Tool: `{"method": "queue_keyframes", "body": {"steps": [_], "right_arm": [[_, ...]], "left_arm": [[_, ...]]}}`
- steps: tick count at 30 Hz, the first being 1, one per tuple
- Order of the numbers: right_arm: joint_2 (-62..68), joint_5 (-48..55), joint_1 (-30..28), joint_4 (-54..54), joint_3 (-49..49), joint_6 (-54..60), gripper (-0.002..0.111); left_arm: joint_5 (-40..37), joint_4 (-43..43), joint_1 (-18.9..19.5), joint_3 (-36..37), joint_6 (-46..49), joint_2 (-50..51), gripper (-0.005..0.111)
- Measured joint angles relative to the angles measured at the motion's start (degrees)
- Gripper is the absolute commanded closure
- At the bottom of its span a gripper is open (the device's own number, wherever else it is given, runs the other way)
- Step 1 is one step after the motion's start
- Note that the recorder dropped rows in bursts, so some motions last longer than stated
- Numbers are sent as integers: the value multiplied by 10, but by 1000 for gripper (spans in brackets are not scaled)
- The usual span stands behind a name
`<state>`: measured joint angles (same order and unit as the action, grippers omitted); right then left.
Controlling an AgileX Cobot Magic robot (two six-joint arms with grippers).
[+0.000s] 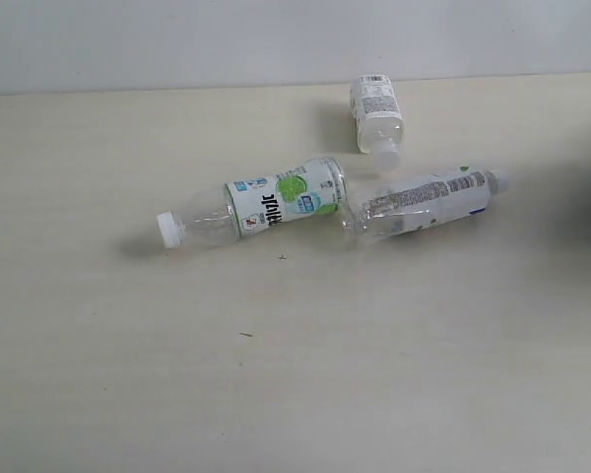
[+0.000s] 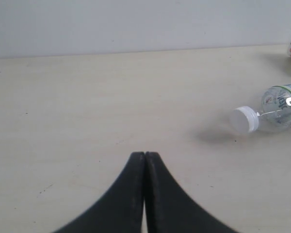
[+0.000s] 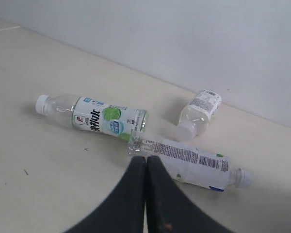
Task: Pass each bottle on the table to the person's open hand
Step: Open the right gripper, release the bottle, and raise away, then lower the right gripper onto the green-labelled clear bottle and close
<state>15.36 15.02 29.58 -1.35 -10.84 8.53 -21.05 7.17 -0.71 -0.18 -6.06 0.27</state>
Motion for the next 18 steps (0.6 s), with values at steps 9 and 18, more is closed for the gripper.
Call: {"method": "queue_keyframes", "body": {"steps": [9, 18], "right_arm": [[-53, -10, 4, -26, 6, -1, 108], [-146, -6, 4, -30, 6, -1, 108]], "left_arm": [[0, 0, 0, 0, 0, 0, 104], [0, 0, 0, 0, 0, 0, 104]]}}
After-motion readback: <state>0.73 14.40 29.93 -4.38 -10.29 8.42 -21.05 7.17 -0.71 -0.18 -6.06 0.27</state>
